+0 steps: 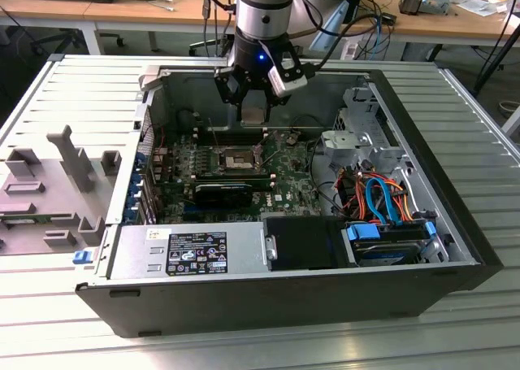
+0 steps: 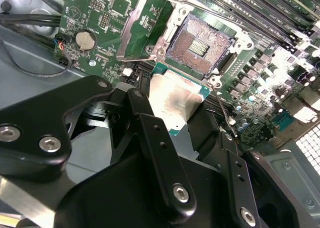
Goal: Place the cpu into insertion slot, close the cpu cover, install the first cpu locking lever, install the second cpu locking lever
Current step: 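Place the cpu into insertion slot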
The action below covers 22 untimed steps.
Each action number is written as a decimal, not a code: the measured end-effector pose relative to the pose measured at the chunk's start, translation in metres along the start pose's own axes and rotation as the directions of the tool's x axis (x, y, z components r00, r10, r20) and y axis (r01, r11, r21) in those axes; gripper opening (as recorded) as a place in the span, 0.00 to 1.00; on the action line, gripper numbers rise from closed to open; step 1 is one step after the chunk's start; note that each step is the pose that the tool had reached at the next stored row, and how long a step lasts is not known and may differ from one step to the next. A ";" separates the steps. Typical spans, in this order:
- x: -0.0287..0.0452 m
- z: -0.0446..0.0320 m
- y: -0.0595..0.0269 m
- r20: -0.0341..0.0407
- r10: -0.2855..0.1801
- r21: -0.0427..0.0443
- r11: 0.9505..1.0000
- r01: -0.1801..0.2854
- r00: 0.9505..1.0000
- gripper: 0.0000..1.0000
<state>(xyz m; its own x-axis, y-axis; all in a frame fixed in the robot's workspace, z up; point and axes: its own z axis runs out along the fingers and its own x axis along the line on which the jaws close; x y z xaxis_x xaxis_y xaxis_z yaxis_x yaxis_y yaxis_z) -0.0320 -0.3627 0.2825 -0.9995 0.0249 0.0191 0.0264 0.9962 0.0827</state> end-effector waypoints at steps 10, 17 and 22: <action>0.0000 0.0014 -0.0002 0.000 0.000 0.000 1.000 0.000 1.000 0.54; -0.0001 0.0040 -0.0005 0.000 0.000 0.000 1.000 0.000 1.000 0.54; -0.0001 0.0050 -0.0007 0.000 0.000 0.000 1.000 0.000 1.000 0.54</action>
<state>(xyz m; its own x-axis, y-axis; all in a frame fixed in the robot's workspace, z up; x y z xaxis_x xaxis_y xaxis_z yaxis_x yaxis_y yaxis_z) -0.0320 -0.3630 0.2775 -0.9995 0.0249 0.0191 0.0264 0.9962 0.0827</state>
